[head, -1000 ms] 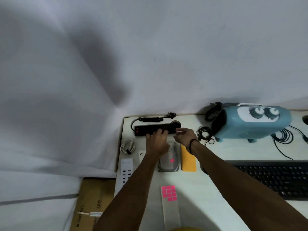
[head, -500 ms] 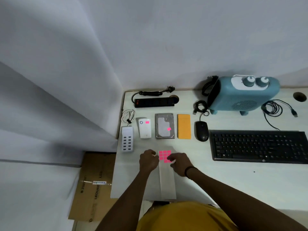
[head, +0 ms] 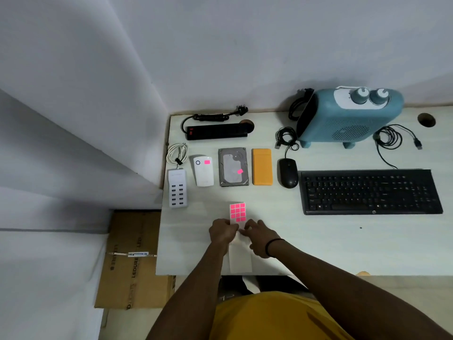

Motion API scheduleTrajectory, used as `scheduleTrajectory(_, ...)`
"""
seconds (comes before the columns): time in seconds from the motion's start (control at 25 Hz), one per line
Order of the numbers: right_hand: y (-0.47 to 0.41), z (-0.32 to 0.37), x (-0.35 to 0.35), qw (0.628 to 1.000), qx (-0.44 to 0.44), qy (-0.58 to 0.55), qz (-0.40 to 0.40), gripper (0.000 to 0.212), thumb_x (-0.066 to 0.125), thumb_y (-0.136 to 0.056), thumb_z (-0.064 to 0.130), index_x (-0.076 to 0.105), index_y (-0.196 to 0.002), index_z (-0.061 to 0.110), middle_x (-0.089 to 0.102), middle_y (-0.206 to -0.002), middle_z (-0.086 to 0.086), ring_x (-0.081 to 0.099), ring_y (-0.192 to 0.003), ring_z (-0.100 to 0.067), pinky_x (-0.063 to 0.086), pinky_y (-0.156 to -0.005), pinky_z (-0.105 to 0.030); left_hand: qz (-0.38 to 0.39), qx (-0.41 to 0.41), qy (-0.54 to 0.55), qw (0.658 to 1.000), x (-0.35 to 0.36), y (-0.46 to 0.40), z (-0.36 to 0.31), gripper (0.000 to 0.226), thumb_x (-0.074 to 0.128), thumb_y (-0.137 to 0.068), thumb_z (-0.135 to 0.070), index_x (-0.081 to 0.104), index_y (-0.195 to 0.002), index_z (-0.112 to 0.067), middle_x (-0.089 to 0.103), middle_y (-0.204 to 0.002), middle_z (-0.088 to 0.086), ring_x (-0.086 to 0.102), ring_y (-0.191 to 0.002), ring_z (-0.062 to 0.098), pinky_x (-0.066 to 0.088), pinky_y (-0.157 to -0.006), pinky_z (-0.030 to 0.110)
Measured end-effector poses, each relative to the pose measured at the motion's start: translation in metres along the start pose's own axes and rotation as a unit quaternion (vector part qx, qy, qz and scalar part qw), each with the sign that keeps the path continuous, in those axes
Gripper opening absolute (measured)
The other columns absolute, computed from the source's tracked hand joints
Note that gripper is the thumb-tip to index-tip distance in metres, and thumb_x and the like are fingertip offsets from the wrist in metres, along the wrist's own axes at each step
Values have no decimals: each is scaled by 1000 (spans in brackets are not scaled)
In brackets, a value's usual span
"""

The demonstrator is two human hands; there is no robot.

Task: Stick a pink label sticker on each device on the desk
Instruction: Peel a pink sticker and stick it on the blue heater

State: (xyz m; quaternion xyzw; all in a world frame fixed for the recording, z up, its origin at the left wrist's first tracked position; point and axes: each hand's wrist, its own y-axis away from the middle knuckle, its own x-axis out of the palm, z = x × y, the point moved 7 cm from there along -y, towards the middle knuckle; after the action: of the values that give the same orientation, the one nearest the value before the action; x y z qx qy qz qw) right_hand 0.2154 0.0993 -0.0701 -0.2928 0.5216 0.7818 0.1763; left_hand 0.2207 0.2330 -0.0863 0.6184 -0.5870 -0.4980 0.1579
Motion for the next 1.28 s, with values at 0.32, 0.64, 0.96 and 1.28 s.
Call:
scheduleTrajectory(0.32, 16, -25, -60, 921, 106, -274, -254, 23, 68, -89, 18, 75, -111, 17, 76, -106, -2, 68, -98, -17, 45, -85, -18, 107, -23, 250, 962, 1, 19, -5, 12, 73, -90, -12, 77, -101, -10, 79, -100, 10, 73, -85, 22, 56, -69, 30)
scheduleTrajectory(0.64, 21, -20, -64, 897, 108, -330, -274, 15, 73, -86, 20, 80, -98, 14, 78, -97, -4, 71, -89, -17, 47, -79, -15, 182, 42, 241, 952, 1, 28, -15, 15, 68, -94, -14, 78, -105, -12, 77, -107, 13, 72, -94, 24, 57, -85, 41)
scheduleTrajectory(0.96, 33, -42, -45, 765, 193, -553, -267, 8, 75, -82, 21, 80, -76, 22, 76, -71, 0, 75, -75, -19, 60, -82, -29, 136, 4, 198, 971, 1, 17, -3, 10, 68, -89, -12, 74, -95, -8, 73, -91, 8, 68, -83, 22, 55, -76, 36)
scheduleTrajectory(1.28, 54, -71, -25, 616, 243, -698, -273, 7, 74, -74, 6, 80, -77, 10, 78, -81, -9, 77, -77, -23, 61, -85, -35, 100, 28, 51, 993, 22, -3, -10, 16, 66, -83, -3, 77, -85, -14, 75, -79, 9, 72, -65, 23, 62, -60, 32)
